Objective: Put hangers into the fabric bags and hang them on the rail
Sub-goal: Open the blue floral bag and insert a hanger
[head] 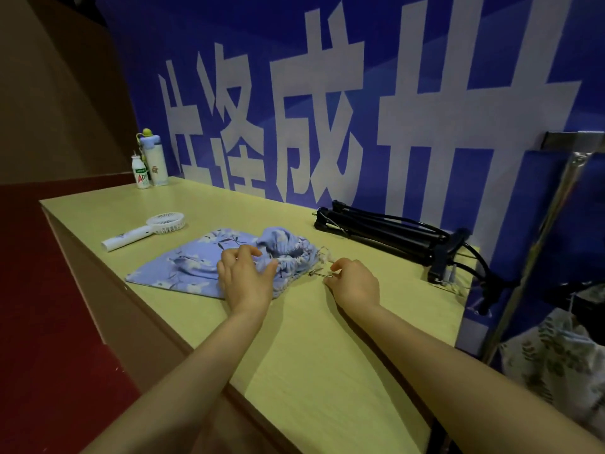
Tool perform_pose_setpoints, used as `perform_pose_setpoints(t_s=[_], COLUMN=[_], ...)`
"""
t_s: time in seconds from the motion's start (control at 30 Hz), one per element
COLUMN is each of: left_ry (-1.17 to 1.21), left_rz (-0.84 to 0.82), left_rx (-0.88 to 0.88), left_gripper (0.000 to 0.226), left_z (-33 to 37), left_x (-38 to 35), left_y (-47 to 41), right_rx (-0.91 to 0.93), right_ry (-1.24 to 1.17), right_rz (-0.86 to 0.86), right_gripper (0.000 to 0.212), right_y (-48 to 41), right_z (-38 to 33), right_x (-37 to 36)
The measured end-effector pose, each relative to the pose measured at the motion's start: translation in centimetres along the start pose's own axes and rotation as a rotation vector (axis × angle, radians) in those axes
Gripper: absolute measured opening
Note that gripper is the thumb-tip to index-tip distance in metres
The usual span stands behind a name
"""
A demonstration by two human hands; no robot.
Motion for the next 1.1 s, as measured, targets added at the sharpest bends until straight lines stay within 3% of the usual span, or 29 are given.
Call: perform_pose_setpoints(t_s=[0.17, 0.37, 0.53, 0.63, 0.73, 0.8, 0.97, 1.1], left_ry=[-0.042, -0.096, 0.142, 0.088, 0.071, 0.065, 0.098, 0.147], left_rz=[-0.036, -0.186, -0.138, -0.214, -0.281, -0.248, -0.144, 0.016], left_rx=[-0.052, -0.131, 0.018, 0.062, 0.067, 0.085, 0.025, 0.015], left_gripper=[0.029, 0.032, 0.041, 0.049, 0.016, 0.030, 0.030, 0.026], left_z=[0.3, 1.0, 0.4, 0.1, 0.4, 0.2, 0.9, 1.6], left_x=[-1.2, -2.2, -1.3, -2.0, -2.5, -2.3, -0.3, 4.8], left_y=[-1.2, -1.2, -2.5, -3.7, -4.1, -4.5, -5.5, -6.9], right_rx=[0.052, 0.059, -0.014, -0.009, 0.031, 0.076, 0.177, 0.283], right_ry=[0.009, 0.065, -0.279, -0.600, -0.754, -0.749, -0.759, -0.656], right_rz=[0.008, 0.005, 0.075, 0.064, -0.016, -0.048, -0.028, -0.146], right_gripper=[0.011, 0.019, 0.011, 0.013, 0.021, 0.025, 0.024, 0.026], right_y=[-1.1, -1.0, -0.4, 0.1, 0.4, 0.4, 0.4, 0.6], right_z=[-0.2, -0.3, 0.4, -0.3, -2.1, -3.5, -6.8, -11.0], right_x=[-0.9, -1.1, -0.3, -0.1, -0.6, -0.8, 0.2, 0.5])
Point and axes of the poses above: each hand's wrist, its own y-axis away from the middle knuckle, its own x-axis out of the back of the hand, z = x × y, the point moved 7 cm from there along -y, towards the middle knuckle, and after that the axes turned 15 degrees about -y, right-handed, at the moved point
